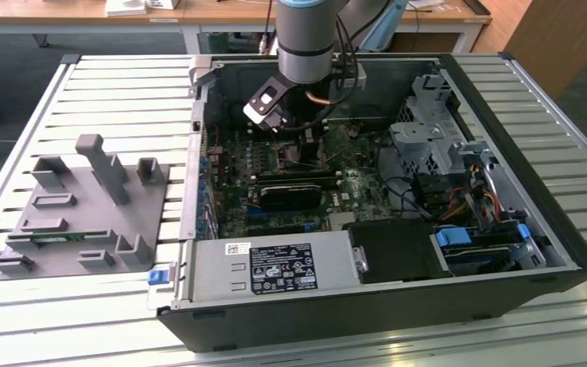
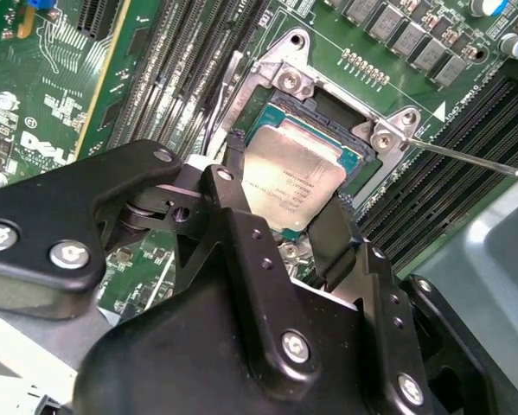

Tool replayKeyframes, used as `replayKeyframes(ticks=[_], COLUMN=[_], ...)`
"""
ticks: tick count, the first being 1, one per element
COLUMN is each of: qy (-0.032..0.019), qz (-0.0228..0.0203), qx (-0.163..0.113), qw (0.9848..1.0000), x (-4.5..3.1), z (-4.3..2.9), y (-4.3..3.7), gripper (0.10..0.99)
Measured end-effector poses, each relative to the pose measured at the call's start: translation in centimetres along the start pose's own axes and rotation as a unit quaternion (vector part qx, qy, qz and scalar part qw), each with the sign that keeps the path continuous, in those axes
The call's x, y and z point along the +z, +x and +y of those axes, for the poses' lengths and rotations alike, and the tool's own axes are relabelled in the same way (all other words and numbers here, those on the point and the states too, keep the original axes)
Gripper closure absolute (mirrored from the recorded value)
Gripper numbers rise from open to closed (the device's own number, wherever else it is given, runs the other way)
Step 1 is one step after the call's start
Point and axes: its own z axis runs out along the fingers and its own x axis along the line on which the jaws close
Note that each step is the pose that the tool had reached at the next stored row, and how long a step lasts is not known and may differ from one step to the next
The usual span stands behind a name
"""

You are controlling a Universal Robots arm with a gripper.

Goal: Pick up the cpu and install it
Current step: 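Place the cpu into insertion slot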

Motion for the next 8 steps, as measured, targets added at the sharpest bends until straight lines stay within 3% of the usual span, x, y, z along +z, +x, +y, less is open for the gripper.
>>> replayKeyframes(ticks=[8], qy=[0.0000], qz=[-0.0001], qx=[0.001], qw=[1.0000], x=[0.31], z=[-0.09], y=[0.09], gripper=[0.545])
